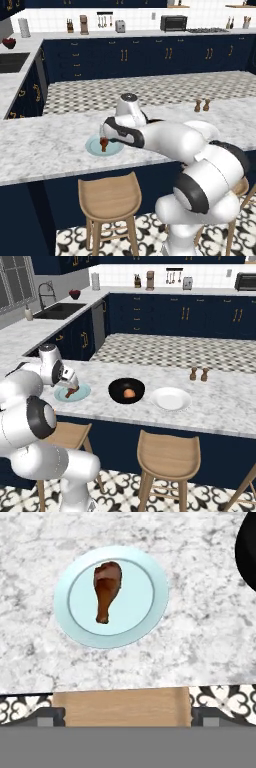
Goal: Pick the chicken drumstick and onion from their plates and place them in the bowl. Then put the bowl in the fridge.
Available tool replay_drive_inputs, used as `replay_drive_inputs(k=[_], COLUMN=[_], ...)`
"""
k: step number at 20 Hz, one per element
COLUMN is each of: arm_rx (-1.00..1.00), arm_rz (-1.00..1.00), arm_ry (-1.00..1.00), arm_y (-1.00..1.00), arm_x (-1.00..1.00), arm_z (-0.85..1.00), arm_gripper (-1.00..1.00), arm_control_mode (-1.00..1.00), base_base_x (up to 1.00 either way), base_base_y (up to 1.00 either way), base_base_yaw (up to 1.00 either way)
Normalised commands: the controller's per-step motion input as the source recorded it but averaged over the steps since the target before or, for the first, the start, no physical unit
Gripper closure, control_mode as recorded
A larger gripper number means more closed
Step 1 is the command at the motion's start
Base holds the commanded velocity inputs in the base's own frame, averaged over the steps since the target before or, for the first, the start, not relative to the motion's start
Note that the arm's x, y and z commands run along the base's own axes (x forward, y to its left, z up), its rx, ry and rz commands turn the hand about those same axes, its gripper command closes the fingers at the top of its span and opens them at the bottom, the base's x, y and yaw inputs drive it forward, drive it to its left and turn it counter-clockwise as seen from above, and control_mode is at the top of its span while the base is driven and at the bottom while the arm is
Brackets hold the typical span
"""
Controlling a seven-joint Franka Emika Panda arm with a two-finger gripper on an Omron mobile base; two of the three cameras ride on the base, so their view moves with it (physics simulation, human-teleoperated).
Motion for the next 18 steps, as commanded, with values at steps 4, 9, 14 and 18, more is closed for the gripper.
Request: replay_drive_inputs(k=[4, 9, 14, 18], arm_rx=[0.00, 0.00, 0.00, 0.00], arm_rz=[0.00, 0.00, 0.00, 0.00], arm_ry=[0.04, 0.00, 0.00, 0.00], arm_y=[0.09, 0.20, 0.13, 0.21], arm_x=[0.41, 0.53, 0.38, 0.29], arm_z=[-0.46, -0.16, -0.39, -0.50], arm_gripper=[-1.00, -1.00, -1.00, -1.00], arm_control_mode=[-1.00, -1.00, -1.00, -1.00], base_base_x=[0.00, 0.00, 0.00, 0.00], base_base_y=[0.00, 0.00, 0.00, 0.00], base_base_yaw=[0.00, 0.00, 0.00, 0.00])
